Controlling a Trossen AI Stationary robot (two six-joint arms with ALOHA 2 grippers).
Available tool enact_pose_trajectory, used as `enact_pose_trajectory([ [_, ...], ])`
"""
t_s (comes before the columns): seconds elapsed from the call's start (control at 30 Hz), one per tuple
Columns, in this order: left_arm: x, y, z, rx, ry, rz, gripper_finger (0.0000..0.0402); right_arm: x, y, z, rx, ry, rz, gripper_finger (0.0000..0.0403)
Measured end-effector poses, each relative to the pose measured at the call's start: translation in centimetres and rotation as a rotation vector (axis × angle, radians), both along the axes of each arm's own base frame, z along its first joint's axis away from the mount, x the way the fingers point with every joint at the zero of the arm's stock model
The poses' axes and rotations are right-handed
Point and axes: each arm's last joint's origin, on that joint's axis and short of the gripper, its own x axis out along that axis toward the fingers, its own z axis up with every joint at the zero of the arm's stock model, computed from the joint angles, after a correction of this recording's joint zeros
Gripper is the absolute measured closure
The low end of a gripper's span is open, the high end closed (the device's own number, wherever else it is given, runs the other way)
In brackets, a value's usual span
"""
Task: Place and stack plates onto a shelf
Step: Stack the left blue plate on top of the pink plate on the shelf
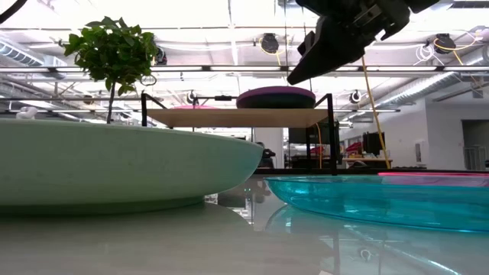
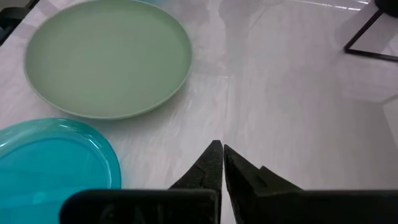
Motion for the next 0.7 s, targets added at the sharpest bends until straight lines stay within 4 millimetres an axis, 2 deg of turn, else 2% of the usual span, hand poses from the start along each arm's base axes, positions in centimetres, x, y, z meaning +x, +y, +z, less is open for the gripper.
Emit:
enact_pose_trajectory([
  [0.23,0.1,-0.1,-0.7,0.026,0.019,0.011,0.0183,0.0,0.0,0.0,0.001,0.003,-0.002,0.0403],
  [0.5,-0.5,0.7,-2.7,-0.012,0.022,0.029,0.0183,0.0,0.0,-0.1,0.017,0.008,-0.015,0.0403],
  [0.6,-0.5,0.7,-2.7,-0.017,0.021,0.032,0.0186,-0.1,0.1,-0.1,0.02,0.01,-0.014,0.0403],
  [0.7,-0.5,0.7,-2.4,-0.026,0.017,0.034,0.0207,-0.1,0.1,-0.1,0.023,0.014,-0.017,0.0403],
])
